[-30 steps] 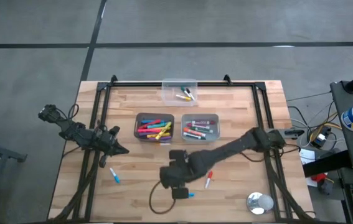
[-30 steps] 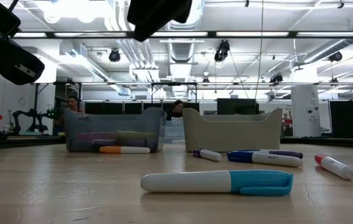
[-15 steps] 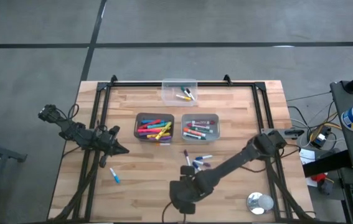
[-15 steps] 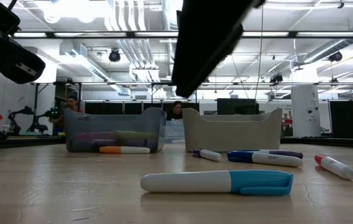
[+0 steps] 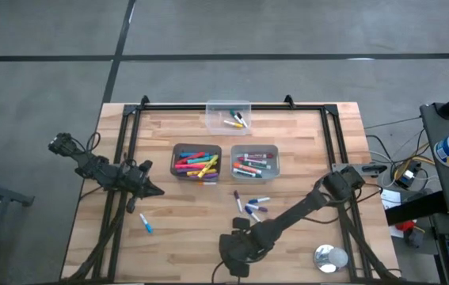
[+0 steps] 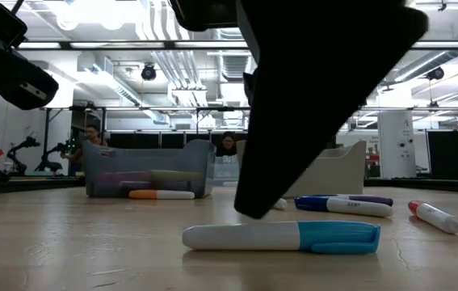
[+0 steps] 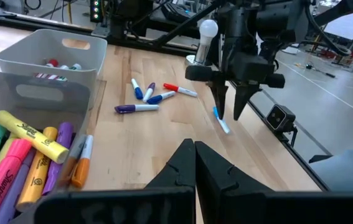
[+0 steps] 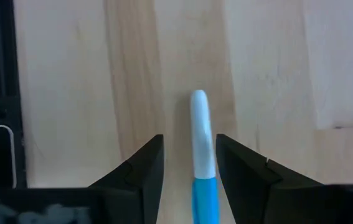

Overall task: Pick & Place Markers
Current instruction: Put the bottom small light blue highlighter pen into the transparent bin

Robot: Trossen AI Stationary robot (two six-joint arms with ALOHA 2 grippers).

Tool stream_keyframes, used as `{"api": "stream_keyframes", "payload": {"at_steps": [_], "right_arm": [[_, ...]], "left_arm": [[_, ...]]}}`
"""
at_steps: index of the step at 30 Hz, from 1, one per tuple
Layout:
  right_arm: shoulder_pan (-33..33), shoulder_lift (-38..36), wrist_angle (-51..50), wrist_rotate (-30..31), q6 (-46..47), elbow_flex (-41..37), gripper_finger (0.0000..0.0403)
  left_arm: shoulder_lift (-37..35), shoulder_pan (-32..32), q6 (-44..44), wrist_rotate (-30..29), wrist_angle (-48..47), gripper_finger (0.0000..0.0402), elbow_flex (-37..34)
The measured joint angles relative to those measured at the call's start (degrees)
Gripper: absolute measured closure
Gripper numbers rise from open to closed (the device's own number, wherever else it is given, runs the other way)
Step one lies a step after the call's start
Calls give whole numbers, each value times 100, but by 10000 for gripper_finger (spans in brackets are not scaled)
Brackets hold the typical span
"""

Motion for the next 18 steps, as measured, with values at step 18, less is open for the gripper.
{"api": "stream_keyframes", "payload": {"at_steps": [18], "right_arm": [[-19, -48, 266, 42, 395, -629, 334]], "left_arm": [[0, 1, 0, -4, -17, 401, -3]]}}
